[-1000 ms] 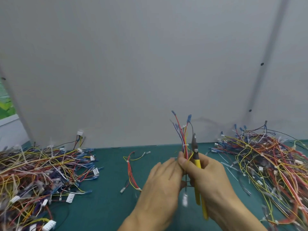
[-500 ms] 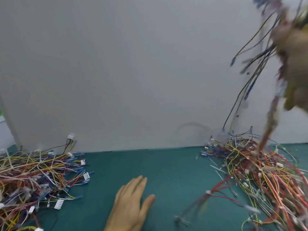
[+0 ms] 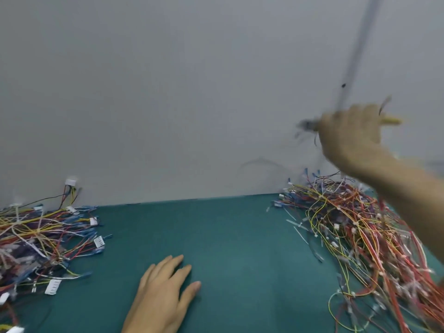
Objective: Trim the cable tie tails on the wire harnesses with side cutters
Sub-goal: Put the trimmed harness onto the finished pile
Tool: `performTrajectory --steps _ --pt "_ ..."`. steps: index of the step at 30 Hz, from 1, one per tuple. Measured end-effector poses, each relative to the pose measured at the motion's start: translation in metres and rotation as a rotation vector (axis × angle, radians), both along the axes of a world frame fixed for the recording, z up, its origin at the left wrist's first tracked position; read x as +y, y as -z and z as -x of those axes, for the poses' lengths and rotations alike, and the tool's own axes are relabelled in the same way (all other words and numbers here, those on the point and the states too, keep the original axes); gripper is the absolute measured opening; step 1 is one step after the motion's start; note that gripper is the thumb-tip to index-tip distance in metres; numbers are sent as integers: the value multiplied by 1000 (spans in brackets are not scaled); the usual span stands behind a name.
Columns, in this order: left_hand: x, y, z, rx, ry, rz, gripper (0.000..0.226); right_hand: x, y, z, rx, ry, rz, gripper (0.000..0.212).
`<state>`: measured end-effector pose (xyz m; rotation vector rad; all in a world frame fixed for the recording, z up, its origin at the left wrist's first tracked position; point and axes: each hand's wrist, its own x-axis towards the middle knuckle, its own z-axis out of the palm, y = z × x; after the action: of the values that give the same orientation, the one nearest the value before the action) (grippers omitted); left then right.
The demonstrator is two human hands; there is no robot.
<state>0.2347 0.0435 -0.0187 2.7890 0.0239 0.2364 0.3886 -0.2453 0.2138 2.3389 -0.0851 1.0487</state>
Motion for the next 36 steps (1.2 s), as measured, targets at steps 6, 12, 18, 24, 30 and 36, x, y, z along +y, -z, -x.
performTrajectory --steps 6,12,18,24,30,36 --pt "4 10 1 -52 13 -111 55 -58 140 -28 408 181 -46 23" --pt "3 14 1 -44 -6 -84 56 -77 162 -37 486 114 -189 16" --pt "3 14 2 -55 -3 -96 56 -72 145 -32 500 57 -344 44" --pt "3 16 0 -55 6 -90 56 -5 101 24 273 -206 -271 41" --pt "2 17 1 -57 31 -46 55 82 115 109 646 -597 -649 34" --pt "4 14 1 -60 44 6 49 113 181 151 1112 -488 -650 35"
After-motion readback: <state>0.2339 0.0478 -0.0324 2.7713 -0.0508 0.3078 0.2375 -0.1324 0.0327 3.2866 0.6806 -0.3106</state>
